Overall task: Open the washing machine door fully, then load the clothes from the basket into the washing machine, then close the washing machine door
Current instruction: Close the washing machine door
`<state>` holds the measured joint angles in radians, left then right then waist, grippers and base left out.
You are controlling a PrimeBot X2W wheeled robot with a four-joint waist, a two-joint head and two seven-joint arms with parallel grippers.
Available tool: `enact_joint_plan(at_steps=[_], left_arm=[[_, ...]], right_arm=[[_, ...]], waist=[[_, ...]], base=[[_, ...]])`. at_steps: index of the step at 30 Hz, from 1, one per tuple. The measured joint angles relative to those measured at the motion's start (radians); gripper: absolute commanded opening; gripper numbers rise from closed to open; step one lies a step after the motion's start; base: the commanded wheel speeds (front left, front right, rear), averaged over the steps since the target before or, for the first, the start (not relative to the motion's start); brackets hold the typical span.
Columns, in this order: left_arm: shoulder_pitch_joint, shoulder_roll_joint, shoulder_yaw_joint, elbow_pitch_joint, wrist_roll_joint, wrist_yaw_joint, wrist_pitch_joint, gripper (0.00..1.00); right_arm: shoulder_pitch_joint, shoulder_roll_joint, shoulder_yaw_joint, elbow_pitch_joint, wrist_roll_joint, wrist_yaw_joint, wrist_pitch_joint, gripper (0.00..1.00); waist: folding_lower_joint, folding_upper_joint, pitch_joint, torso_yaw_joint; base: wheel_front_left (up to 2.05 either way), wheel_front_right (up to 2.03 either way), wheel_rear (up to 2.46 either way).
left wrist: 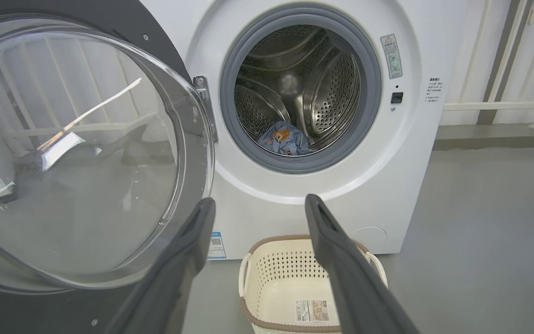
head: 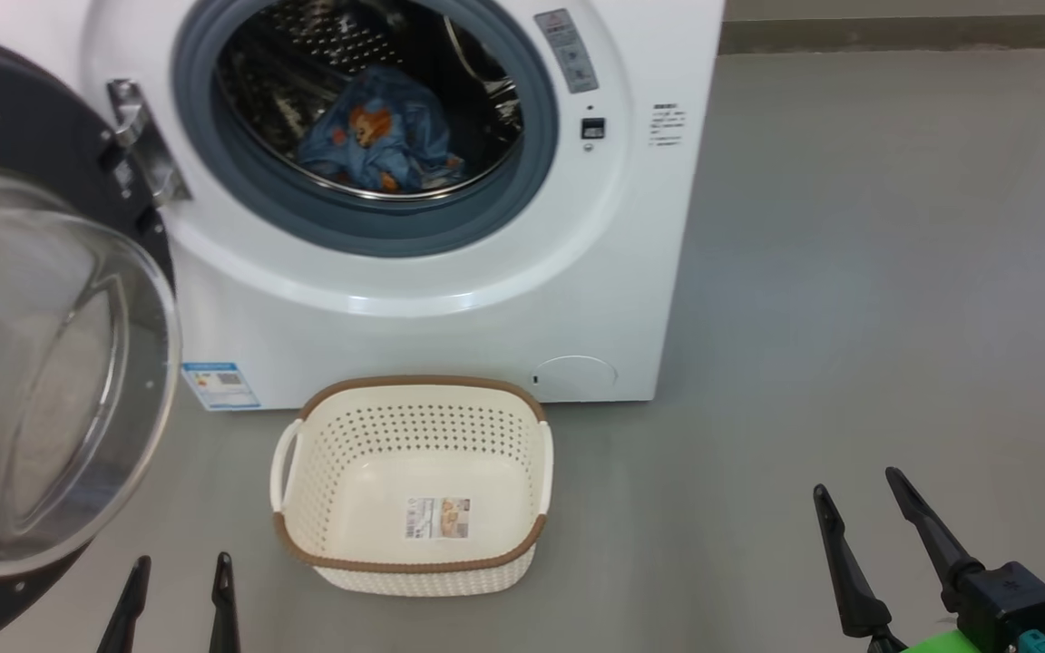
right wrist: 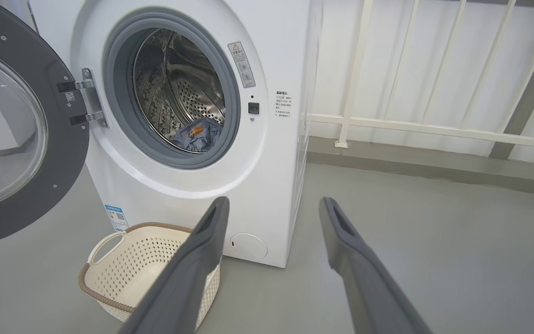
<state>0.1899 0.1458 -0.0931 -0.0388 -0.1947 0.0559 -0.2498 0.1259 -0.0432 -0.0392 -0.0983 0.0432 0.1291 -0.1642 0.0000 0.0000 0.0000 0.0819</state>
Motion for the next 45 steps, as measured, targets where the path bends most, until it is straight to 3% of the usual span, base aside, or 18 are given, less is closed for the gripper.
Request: enact_joint_plan(at_steps=[28,35,45], left_arm=[[-0.032,-0.031,0.005,0.003,0.017,-0.027,0.0,1.0],[-0.032,-0.034,0.01,0.007,0.017,-0.035,0.0,1.0],[-0.032,-0.043,0.016,0.007,0.022,-0.043,0.0,1.0]], right_arm=[[-0.029,-0.004,0.024,0.016,-0.011,0.0,0.004,1.0],[-0.029,-0.004,0.032,0.02,-0.011,0.0,0.004,1.0],[-0.029,-0.004,0.04,0.026,-0.01,0.0,0.004,1.0]], waist=[[0.0,0.0,0.025,0.375],[0.0,0.0,0.025,0.416],[0.0,0.0,0.021,0.418]], base=[[0.0,0.0,0.0],[0.0,0.0,0.0],[0.0,0.0,0.0]])
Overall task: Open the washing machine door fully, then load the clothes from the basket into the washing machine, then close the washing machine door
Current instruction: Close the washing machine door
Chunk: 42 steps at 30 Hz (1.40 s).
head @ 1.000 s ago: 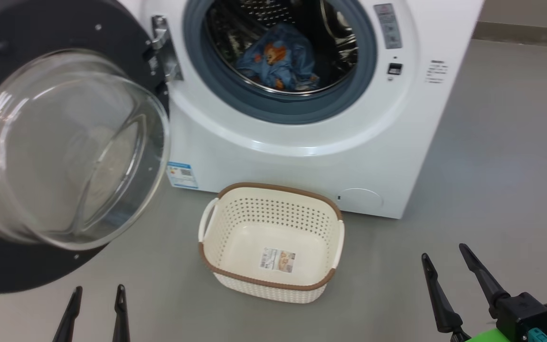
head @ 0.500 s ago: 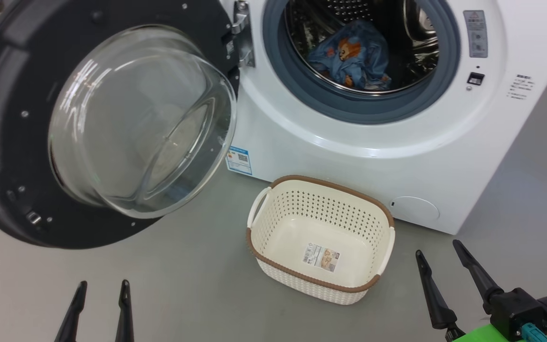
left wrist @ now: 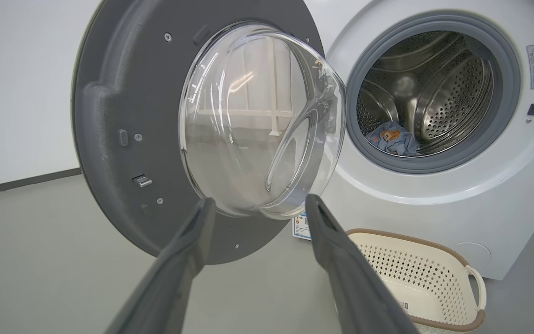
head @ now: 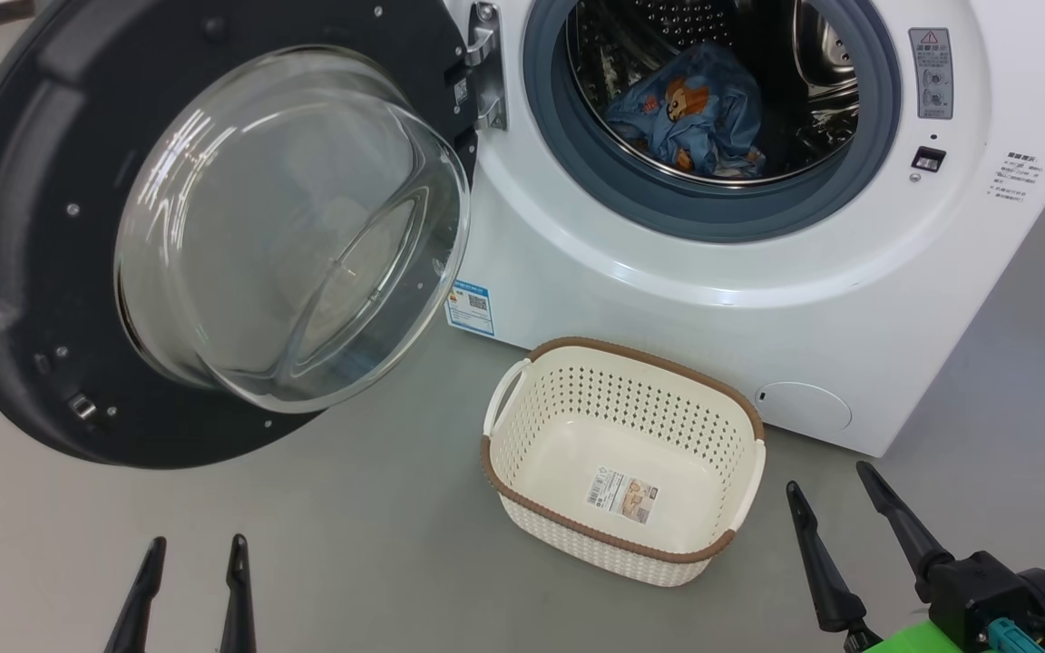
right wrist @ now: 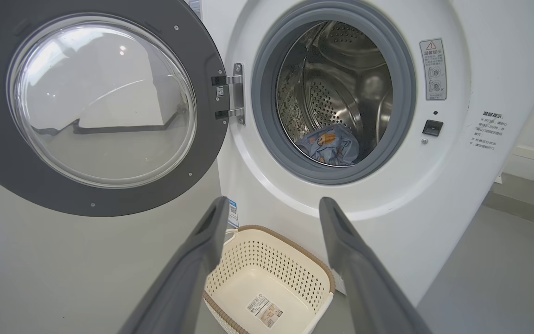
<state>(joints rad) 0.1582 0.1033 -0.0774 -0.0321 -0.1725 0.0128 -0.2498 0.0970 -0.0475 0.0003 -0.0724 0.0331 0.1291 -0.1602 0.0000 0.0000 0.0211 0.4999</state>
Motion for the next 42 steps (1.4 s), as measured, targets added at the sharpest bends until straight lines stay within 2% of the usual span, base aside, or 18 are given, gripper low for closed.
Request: enact_joint_plan(at_steps=[10,11,12,17,20,23,26,30,36,38,42], left_arm=[[0.0,-0.004,0.006,0.002,0.003,-0.009,0.0,1.0],[0.0,-0.004,0.007,0.004,0.003,-0.009,0.0,0.22],[0.0,-0.004,0.007,0.006,0.002,-0.011,0.0,0.0],[0.0,-0.006,0.011,0.006,0.002,-0.02,0.0,0.0],[0.0,-0.01,0.012,-0.001,-0.013,-0.043,0.0,0.0],[0.0,-0.015,0.015,-0.016,-0.046,-0.066,0.0,0.0],[-0.001,-0.031,0.03,-0.053,-0.144,-0.098,0.0,0.0],[-0.016,-0.046,0.031,-0.09,-0.369,-0.132,0.0,0.0],[-0.067,-0.046,-0.006,-0.205,-0.859,-0.133,0.002,0.0],[-0.089,-0.045,0.033,-0.249,-1.039,-0.133,0.002,0.0],[-0.133,-0.021,0.127,-0.311,-1.278,-0.133,0.003,0.0]], right_arm=[[0.0,0.0,0.009,0.006,0.001,0.0,-0.001,1.0],[0.0,0.0,0.009,0.006,0.001,0.0,-0.001,1.0],[0.0,0.0,0.009,0.006,0.001,0.0,-0.001,1.0],[0.0,0.0,0.008,0.006,0.001,0.0,-0.001,1.0],[0.0,0.0,0.008,0.005,0.001,0.0,-0.001,1.0],[0.0,0.0,0.007,0.004,0.001,0.0,-0.001,1.0],[0.0,0.0,0.007,0.002,0.001,0.0,-0.001,1.0],[0.0,0.0,0.004,-0.002,0.001,0.0,0.0,1.0],[0.0,0.0,0.004,-0.006,0.001,0.0,0.002,1.0],[0.0,0.0,0.005,-0.008,0.001,0.0,0.009,1.0],[0.0,-0.002,0.003,-0.015,0.0,0.0,0.009,1.0]], waist=[[0.0,0.0,-0.004,-0.006],[0.0,0.0,-0.005,-0.007],[0.0,0.0,-0.006,-0.007],[0.0,0.0,-0.008,-0.005],[0.0,0.0,-0.007,-0.003],[0.0,0.0,-0.005,-0.001],[0.0,0.0,-0.001,0.003],[0.0,0.0,0.001,0.008],[0.0,0.0,0.008,0.011],[0.0,0.0,0.01,0.01],[0.0,0.0,0.019,0.009]], base=[[0.0,0.0,0.0],[0.0,0.0,0.0],[0.0,0.0,0.0],[0.0,0.0,0.0],[0.0,0.0,0.0],[0.0,0.0,0.0],[0.0,0.0,0.0],[0.0,0.0,0.0],[0.0,0.0,0.0],[0.0,0.0,0.0],[0.0,0.0,0.0]])
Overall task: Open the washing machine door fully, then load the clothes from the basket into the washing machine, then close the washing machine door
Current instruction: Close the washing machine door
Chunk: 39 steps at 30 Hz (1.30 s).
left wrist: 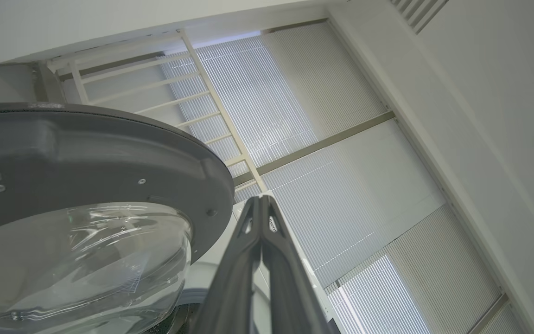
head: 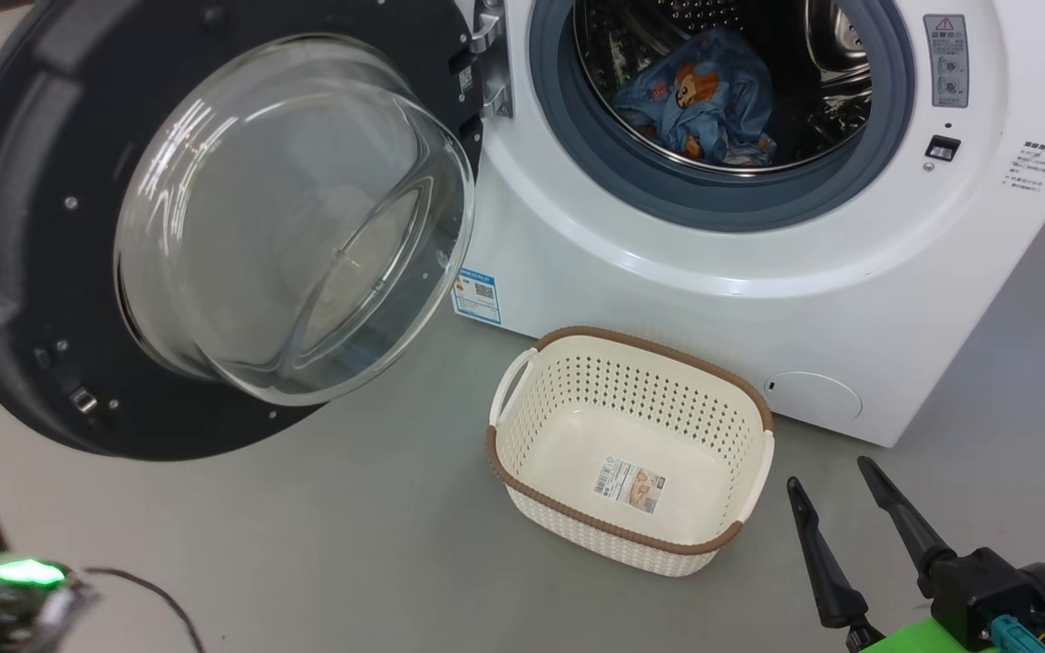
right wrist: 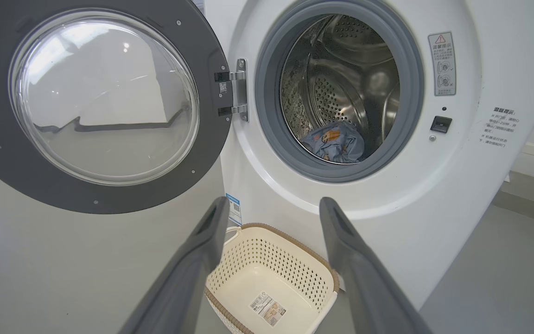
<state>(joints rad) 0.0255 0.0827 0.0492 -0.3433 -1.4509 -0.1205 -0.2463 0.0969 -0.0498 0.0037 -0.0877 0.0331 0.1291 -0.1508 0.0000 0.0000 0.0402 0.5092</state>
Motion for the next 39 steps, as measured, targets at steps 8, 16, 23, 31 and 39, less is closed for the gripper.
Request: enact_joint_plan(at_steps=[8,16,23,31,39], left_arm=[[-0.144,0.074,0.232,-0.036,-0.265,0.0,0.035,0.0],[-0.372,0.229,0.383,0.183,-0.406,0.002,0.105,0.0],[-0.565,0.401,0.437,0.551,-0.468,0.065,0.173,0.0],[-0.645,0.491,0.438,0.856,-0.469,0.128,0.204,0.0],[-0.646,0.553,0.347,0.957,-0.419,0.135,0.336,0.0]], right_arm=[[-0.001,-0.009,-0.007,-0.019,-0.001,0.0,0.01,1.0],[-0.027,-0.023,-0.005,-0.043,-0.007,0.0,0.027,1.0],[-0.054,-0.055,0.009,-0.057,-0.007,0.0,0.041,1.0],[-0.07,-0.079,0.02,-0.07,-0.007,0.0,0.053,1.0],[-0.1,-0.103,0.026,-0.085,-0.006,0.0,0.067,1.0]], waist=[[0.0,0.0,0.022,-0.003],[0.0,0.0,0.055,0.003],[0.0,0.0,0.099,-0.016],[0.0,0.0,0.144,-0.041],[0.0,0.0,0.187,-0.069]], base=[[0.0,0.0,0.0],[0.0,0.0,0.0],[0.0,0.0,0.0],[0.0,0.0,0.0],[0.0,0.0,0.0]])
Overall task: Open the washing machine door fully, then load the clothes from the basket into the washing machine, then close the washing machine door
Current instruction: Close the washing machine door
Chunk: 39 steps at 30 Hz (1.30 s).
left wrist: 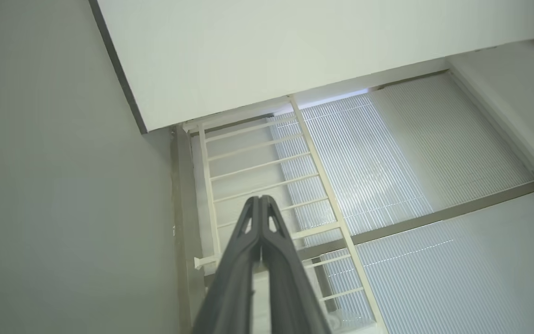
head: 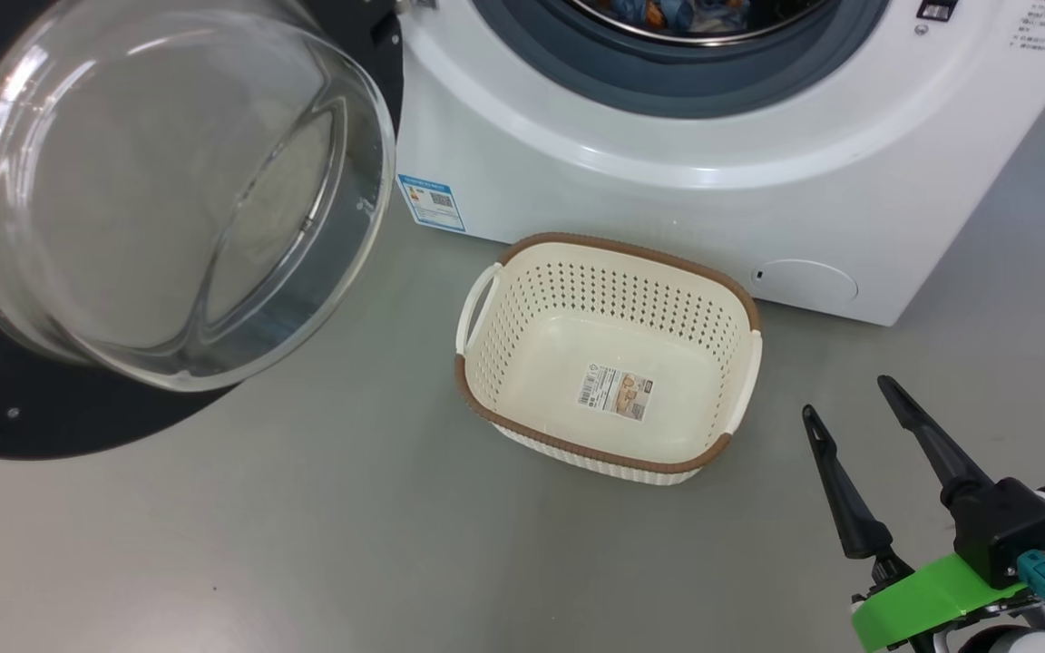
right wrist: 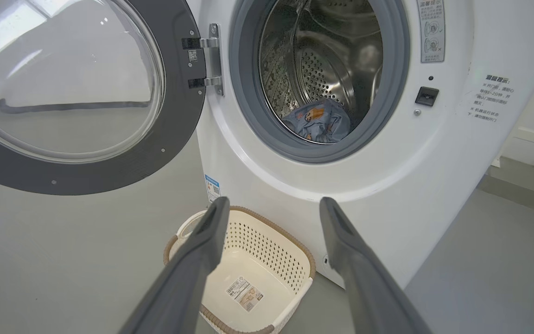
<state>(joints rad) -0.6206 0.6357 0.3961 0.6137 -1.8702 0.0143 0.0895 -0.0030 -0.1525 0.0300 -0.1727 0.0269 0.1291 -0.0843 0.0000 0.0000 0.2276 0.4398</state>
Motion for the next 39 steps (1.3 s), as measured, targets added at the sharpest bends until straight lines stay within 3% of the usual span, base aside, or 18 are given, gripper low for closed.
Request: enact_joint_plan(at_steps=[12,34,39], left_arm=[[0.004,0.023,-0.131,0.026,0.039,0.009,0.182,0.0],[0.046,0.025,-0.209,0.033,0.083,0.006,0.296,0.0],[0.056,0.027,-0.217,0.028,0.083,-0.012,0.329,0.0]], right_arm=[[-0.02,-0.016,0.001,-0.012,0.009,0.0,0.005,1.0],[-0.044,-0.021,0.0,-0.023,0.01,0.0,0.012,1.0],[-0.044,-0.021,-0.002,-0.022,0.01,0.0,0.012,1.0]], waist=[[0.0,0.0,0.044,-0.028],[0.0,0.0,0.088,-0.048],[0.0,0.0,0.091,-0.044]], base=[[0.0,0.0,0.0],[0.0,0.0,0.0],[0.0,0.0,0.0]])
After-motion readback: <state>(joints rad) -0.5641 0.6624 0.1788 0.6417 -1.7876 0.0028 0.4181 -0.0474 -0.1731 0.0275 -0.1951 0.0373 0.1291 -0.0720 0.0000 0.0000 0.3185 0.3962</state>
